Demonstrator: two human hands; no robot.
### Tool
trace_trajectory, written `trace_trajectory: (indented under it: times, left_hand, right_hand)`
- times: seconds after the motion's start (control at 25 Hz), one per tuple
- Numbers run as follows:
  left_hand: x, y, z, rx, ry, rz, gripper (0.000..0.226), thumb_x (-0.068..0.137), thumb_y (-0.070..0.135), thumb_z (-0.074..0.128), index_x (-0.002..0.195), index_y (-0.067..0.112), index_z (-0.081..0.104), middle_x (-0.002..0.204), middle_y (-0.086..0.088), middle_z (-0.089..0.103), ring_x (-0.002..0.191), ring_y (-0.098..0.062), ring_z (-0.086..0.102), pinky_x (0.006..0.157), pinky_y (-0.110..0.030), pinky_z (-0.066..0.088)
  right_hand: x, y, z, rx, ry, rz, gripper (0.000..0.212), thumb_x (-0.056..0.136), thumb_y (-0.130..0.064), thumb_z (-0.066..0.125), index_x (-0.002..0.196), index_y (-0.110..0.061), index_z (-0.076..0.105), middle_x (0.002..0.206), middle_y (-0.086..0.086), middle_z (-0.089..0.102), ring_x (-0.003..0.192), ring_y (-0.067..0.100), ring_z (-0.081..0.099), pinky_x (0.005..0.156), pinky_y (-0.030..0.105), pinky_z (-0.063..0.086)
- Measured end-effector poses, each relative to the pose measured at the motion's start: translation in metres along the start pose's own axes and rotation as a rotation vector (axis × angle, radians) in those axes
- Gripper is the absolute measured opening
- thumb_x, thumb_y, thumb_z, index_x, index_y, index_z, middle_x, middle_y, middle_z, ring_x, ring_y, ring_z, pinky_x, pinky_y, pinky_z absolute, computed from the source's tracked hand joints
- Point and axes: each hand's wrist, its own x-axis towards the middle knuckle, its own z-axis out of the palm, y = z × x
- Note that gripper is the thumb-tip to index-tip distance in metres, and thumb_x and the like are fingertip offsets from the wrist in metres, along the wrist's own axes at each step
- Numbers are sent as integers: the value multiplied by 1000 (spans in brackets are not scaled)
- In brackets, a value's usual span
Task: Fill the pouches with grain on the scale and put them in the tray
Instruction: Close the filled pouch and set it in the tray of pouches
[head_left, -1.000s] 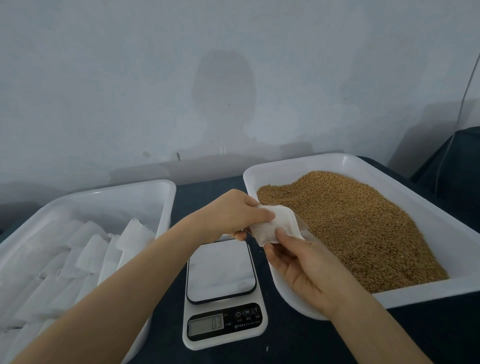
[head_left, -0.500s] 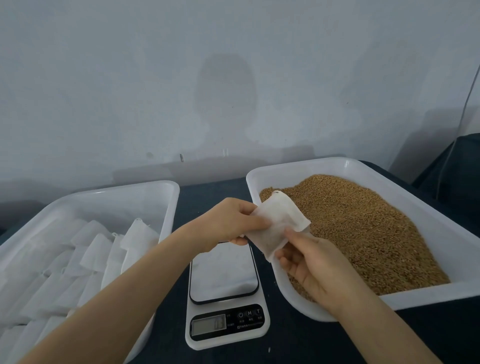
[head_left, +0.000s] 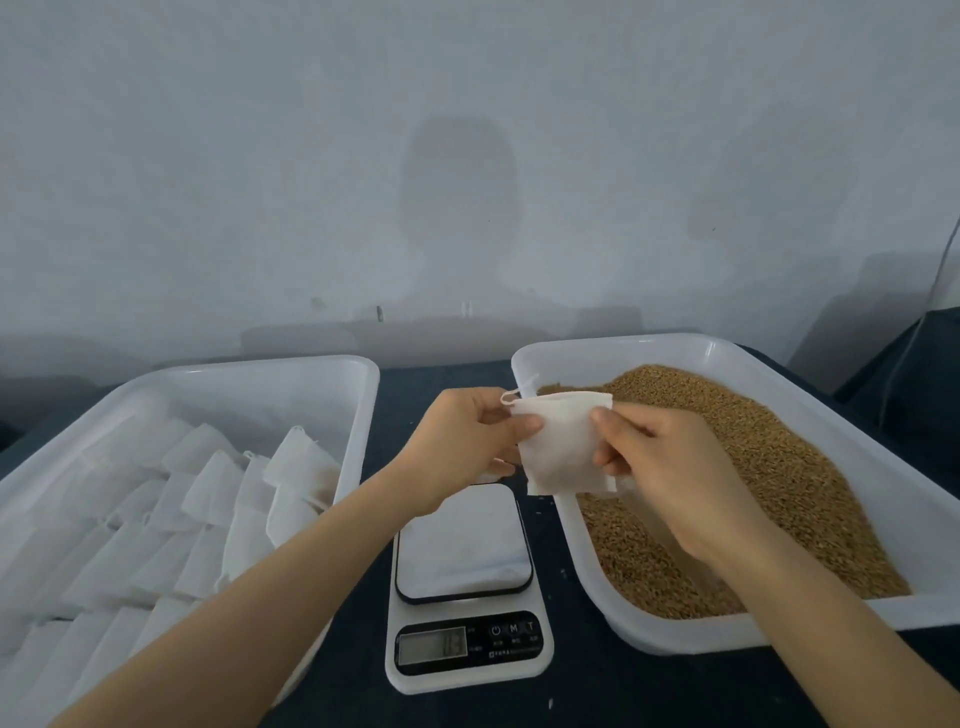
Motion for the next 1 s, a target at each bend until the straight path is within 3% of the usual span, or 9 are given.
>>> trace_trajectory:
  times: [0.12, 0.24, 0.32, 0.44, 0.56, 0.64, 0.8, 0.92, 1.0]
  left_hand:
    - [-11, -7, -27, 70, 48, 22, 5, 87, 18, 69, 89, 14, 71, 84, -1, 75, 78, -19, 72, 74, -29, 58]
    - [-19, -18, -51, 88, 111, 0, 9, 88, 15, 67, 92, 8, 71, 82, -2, 75, 76, -17, 71, 72, -28, 57]
    - [-23, -25, -61, 96, 141, -15, 9, 89, 12, 66, 92, 5, 71, 75, 2, 74, 69, -10, 70, 63, -21, 56]
    - [-26, -35, -66, 159, 167, -18, 11, 89, 9, 65, 94, 1, 71, 70, 4, 72, 62, -3, 67, 55, -11, 49]
    - [-24, -43, -69, 271, 194, -27, 16, 89, 14, 66, 95, 0, 70, 81, -9, 73, 72, -16, 70, 65, -22, 57]
    - [-23, -47, -68, 376, 181, -27, 15, 90, 18, 65, 90, 3, 70, 80, -9, 73, 76, -23, 68, 75, -27, 56]
    - [-26, -52, -65, 554, 135, 5, 22, 90, 22, 65, 68, 20, 63, 51, 19, 59, 56, -3, 58, 55, -9, 42]
    - [-26, -54, -67, 629, 105, 23, 13, 89, 24, 65, 83, 13, 68, 62, 14, 61, 71, -19, 62, 67, -23, 47]
    - [-26, -54, -66, 661, 96, 36, 15, 89, 25, 66, 90, 9, 67, 70, 7, 63, 78, -22, 63, 69, -25, 47]
  right_hand:
    - [10, -13, 13, -98, -47, -133, 24, 89, -23, 63, 66, -27, 68, 58, -10, 65, 51, -2, 57, 52, 6, 43]
    - [20, -17, 34, -61, -125, -142, 9, 86, -17, 66, 81, -23, 70, 58, -6, 68, 46, 3, 59, 50, 11, 47]
    - [22, -15, 50, -121, -155, -156, 6, 87, -19, 66, 83, -22, 69, 58, -5, 69, 47, 6, 62, 54, 16, 51]
    - [21, -8, 66, -140, -150, -164, 9, 87, -17, 66, 79, -18, 70, 56, -2, 67, 47, 3, 61, 50, 11, 47]
    - [19, -1, 74, -186, -187, -140, 11, 88, -17, 65, 79, -17, 70, 57, -3, 65, 49, -1, 60, 51, 9, 46]
    - [19, 1, 75, -217, -221, -140, 12, 90, -17, 63, 80, -19, 69, 58, -8, 64, 49, -5, 59, 51, 5, 43]
    - [17, 8, 73, -312, -237, -166, 11, 92, -20, 60, 87, -16, 70, 62, -12, 61, 52, -10, 57, 52, 1, 39]
    - [16, 12, 72, -298, -236, -167, 12, 92, -18, 60, 95, -16, 71, 65, -10, 64, 57, -8, 60, 58, 2, 41]
    - [15, 14, 72, -294, -232, -168, 12, 91, -19, 60, 98, -16, 71, 65, -10, 64, 59, -8, 60, 60, 2, 42]
